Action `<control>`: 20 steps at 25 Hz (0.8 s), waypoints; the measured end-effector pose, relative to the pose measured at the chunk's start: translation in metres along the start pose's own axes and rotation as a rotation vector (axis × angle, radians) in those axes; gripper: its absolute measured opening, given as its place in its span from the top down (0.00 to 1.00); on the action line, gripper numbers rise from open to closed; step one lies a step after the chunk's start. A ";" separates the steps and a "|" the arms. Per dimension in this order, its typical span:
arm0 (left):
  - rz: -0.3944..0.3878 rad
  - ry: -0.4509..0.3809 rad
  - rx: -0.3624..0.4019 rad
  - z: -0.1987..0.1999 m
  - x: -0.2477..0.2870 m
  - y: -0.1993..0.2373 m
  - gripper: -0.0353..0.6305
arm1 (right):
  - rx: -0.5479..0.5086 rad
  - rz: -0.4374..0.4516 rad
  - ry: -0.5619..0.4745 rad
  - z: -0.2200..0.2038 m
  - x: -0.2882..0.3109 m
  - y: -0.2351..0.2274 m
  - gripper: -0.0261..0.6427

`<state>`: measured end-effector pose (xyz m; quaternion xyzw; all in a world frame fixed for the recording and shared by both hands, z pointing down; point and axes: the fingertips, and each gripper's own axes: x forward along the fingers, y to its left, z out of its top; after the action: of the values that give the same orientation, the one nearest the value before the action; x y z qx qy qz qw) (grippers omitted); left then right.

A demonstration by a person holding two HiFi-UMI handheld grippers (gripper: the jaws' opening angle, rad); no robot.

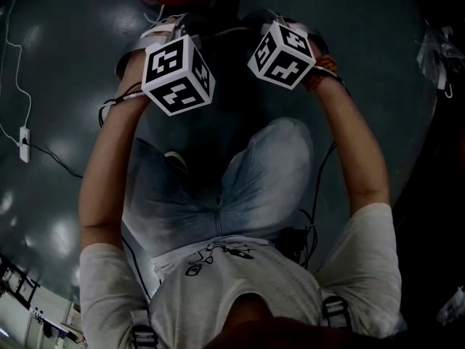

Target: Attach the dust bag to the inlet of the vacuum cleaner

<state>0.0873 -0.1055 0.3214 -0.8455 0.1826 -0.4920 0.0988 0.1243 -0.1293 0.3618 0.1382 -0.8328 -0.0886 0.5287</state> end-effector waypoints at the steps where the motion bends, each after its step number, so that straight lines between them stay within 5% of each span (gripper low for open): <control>1: -0.027 0.007 -0.004 0.001 0.001 -0.002 0.70 | -0.005 -0.001 0.000 0.000 0.000 0.000 0.88; 5: -0.114 0.070 0.031 -0.004 0.017 -0.018 0.62 | -0.012 -0.005 0.001 -0.002 0.000 0.001 0.88; 7: -0.094 0.088 0.041 -0.009 0.028 -0.019 0.63 | -0.010 -0.006 -0.002 -0.001 0.001 0.002 0.88; 9: -0.047 0.073 0.015 -0.009 0.035 -0.012 0.86 | -0.010 -0.010 -0.004 -0.001 0.001 0.003 0.88; 16: -0.034 0.007 -0.089 -0.009 0.034 -0.011 0.91 | -0.100 -0.017 0.031 0.001 0.000 0.003 0.88; 20: -0.049 0.064 0.023 -0.004 0.035 -0.004 0.90 | 0.035 0.014 -0.027 -0.005 0.001 0.005 0.89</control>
<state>0.1004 -0.1160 0.3522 -0.8322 0.1593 -0.5234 0.0908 0.1278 -0.1254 0.3665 0.1405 -0.8422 -0.0719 0.5155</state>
